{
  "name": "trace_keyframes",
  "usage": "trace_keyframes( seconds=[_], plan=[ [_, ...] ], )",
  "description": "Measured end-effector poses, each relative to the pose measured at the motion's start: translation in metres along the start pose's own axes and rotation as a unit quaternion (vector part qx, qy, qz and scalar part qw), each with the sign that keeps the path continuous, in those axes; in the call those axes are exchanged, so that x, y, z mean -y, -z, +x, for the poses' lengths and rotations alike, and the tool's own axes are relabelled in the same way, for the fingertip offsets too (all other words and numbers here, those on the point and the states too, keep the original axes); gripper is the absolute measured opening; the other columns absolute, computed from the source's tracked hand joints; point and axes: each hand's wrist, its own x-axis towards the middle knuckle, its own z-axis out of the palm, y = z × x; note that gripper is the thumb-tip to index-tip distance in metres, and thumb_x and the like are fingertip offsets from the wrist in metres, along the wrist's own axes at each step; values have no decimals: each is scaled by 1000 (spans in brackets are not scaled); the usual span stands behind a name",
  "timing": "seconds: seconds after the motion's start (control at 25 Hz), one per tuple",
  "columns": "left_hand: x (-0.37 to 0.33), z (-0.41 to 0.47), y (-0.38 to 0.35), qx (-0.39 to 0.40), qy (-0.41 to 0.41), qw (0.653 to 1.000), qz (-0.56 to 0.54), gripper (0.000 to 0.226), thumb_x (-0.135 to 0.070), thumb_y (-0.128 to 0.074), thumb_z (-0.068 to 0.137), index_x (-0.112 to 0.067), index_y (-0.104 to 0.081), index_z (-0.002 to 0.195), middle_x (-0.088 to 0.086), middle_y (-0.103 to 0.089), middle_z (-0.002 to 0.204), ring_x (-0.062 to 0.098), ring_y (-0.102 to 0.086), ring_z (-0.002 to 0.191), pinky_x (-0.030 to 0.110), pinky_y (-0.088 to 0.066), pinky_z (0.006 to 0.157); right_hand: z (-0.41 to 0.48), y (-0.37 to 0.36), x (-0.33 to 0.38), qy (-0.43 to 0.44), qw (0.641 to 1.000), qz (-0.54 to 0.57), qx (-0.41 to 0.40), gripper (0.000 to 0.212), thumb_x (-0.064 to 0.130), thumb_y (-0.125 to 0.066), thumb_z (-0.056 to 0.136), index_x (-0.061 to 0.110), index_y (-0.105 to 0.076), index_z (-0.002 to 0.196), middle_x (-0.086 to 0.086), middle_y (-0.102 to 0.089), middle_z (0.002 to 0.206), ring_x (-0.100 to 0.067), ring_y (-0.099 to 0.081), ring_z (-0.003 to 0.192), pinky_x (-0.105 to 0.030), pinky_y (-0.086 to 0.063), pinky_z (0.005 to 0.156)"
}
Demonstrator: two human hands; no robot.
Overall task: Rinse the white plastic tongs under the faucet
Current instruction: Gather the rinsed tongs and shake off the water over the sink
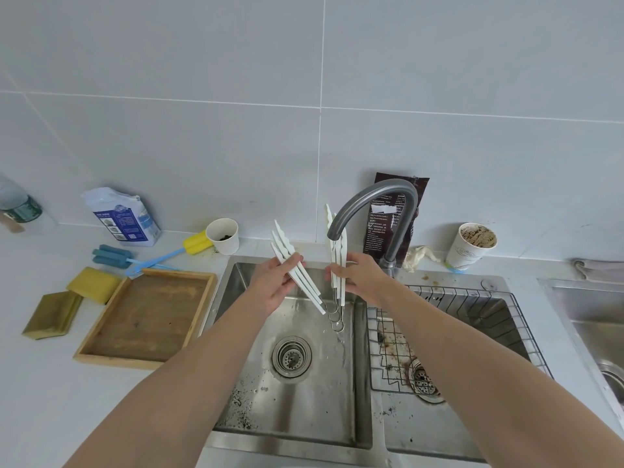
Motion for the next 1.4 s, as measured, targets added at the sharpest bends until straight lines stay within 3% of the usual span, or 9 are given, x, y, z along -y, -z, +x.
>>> trace_keyframes(
  seconds=[0.16,0.4,0.48,0.6,0.72,0.84,1.0,1.16,1.4],
  plan=[
    [-2,0,-3,10,0,1000,-18,11,0,-68,86,2,-65,97,16,-70,96,25,-66,96,38,-54,92,-2,-2,1,30,999,-21,-33,17,-2,-63,92,-3,-63,109,-23,-69,94,-29,-65,88,-50,-54,96],
    [1,0,-4,28,2,1000,0,20,-1,-70,85,2,-65,104,14,-70,97,22,-67,96,37,-52,97,-9,-4,-3,23,997,41,-63,22,-4,-63,91,-1,-60,113,-20,-70,103,-29,-69,93,-44,-57,92],
    [6,-2,-4,37,6,999,25,22,-2,-70,85,1,-65,106,14,-70,99,23,-67,97,38,-52,96,-12,-3,-5,27,996,46,-66,15,-4,-62,92,2,-62,105,-22,-70,103,-30,-68,94,-46,-56,93],
    [14,-7,-6,55,21,997,53,28,1,-69,84,1,-63,111,17,-71,106,24,-69,97,36,-57,85,-15,-1,-6,23,995,56,-81,11,-3,-62,92,7,-64,97,-23,-71,106,-32,-68,97,-47,-55,94],
    [20,-13,-9,68,28,994,76,20,1,-67,86,0,-65,106,16,-72,103,24,-70,93,33,-60,73,-17,0,-7,20,993,78,-87,10,-3,-61,93,3,-64,101,-22,-70,107,-30,-68,98,-41,-58,87],
    [24,-16,-10,69,31,993,96,20,-2,-68,87,-1,-65,107,16,-70,106,23,-70,93,32,-60,71,-18,-1,-10,13,991,91,-95,15,-2,-61,93,-2,-63,108,-20,-70,106,-29,-68,97,-35,-59,77],
    [28,-16,-16,63,26,992,108,27,-1,-65,89,5,-61,115,17,-70,106,22,-71,91,26,-60,66,-19,1,-12,11,989,99,-112,16,-3,-62,92,-4,-63,108,-19,-70,103,-29,-69,98,-35,-59,79],
    [32,-13,-28,83,35,989,120,30,-1,-65,89,7,-60,118,17,-71,106,24,-70,94,31,-60,78,-27,14,-14,22,985,95,-145,9,-2,-64,91,4,-63,97,-14,-72,96,-30,-70,99,-39,-58,84],
    [51,-12,-48,119,90,983,103,28,-2,-65,89,4,-62,115,16,-72,104,26,-70,99,35,-57,86,-43,39,-22,31,978,55,-199,10,2,-67,90,5,-64,100,-14,-73,97,-26,-73,92,-44,-60,83]
  ],
)
